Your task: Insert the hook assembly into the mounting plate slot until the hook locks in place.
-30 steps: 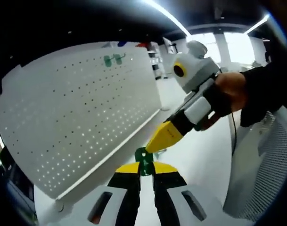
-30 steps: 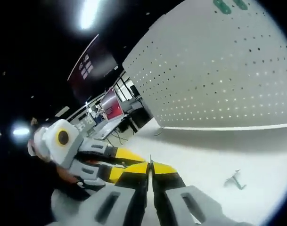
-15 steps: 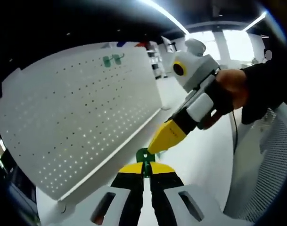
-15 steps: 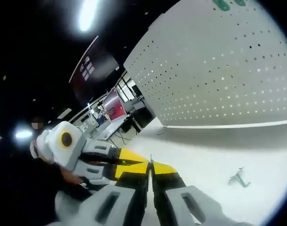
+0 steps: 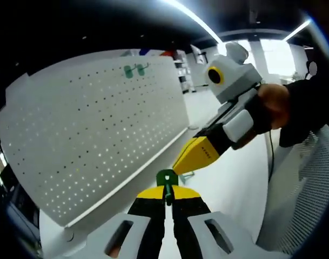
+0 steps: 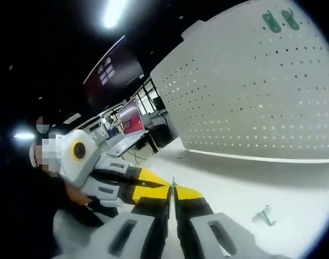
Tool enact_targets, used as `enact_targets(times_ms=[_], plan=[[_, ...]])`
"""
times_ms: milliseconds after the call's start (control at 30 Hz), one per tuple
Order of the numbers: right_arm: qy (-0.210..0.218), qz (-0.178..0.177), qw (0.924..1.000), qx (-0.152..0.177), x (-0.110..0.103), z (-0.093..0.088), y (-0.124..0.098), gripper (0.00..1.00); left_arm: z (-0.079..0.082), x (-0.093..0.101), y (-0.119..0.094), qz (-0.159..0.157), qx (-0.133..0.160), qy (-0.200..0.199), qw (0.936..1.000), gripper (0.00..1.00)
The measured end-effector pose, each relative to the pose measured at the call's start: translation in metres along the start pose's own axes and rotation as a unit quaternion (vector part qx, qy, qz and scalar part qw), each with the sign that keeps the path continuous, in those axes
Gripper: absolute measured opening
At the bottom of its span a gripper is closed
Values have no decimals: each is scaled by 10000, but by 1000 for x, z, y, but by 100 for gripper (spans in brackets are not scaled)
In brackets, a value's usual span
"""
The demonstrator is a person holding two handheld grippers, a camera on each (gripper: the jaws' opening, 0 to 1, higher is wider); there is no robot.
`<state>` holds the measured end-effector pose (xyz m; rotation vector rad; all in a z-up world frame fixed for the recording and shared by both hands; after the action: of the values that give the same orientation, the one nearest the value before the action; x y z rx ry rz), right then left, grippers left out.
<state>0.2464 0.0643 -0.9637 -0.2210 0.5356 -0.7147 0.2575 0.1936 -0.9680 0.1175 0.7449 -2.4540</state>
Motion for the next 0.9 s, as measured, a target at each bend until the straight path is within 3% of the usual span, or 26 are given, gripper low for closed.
enact_targets(times_ms=[267, 533, 633, 767, 900], plan=[[-913, -584, 9941, -14, -1, 6, -5, 7, 0, -1, 0, 4, 20, -109, 9999, 3], [-1578, -1150, 9807, -67, 1, 10, -7, 16, 1, -1, -1, 6, 38, -221, 9997, 3], [-1619, -1173, 9798, -18, 2, 11, -9, 17, 0, -2, -1, 10, 39, -287, 9996, 3], [-1622, -813, 9834, 64, -7, 11, -7, 10, 1, -1, -1, 18, 39, -323, 9995, 3], [-1904, -596, 9799, -24, -19, 10, -1, 7, 2, 0, -1, 6, 51, -365, 9993, 3]])
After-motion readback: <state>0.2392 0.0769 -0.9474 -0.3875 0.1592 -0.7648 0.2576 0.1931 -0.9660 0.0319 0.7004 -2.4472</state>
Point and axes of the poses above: the point that each gripper's makers call its tool centre point, and the gripper's own axes: y roughly forward along the fingers, x roughly to its right, z roughly out of its top, the point moved 8 cm from there along -y, roughly backward along the fingers, and after that the axes turned 8 degrees about -x, right-handed, at the moved point
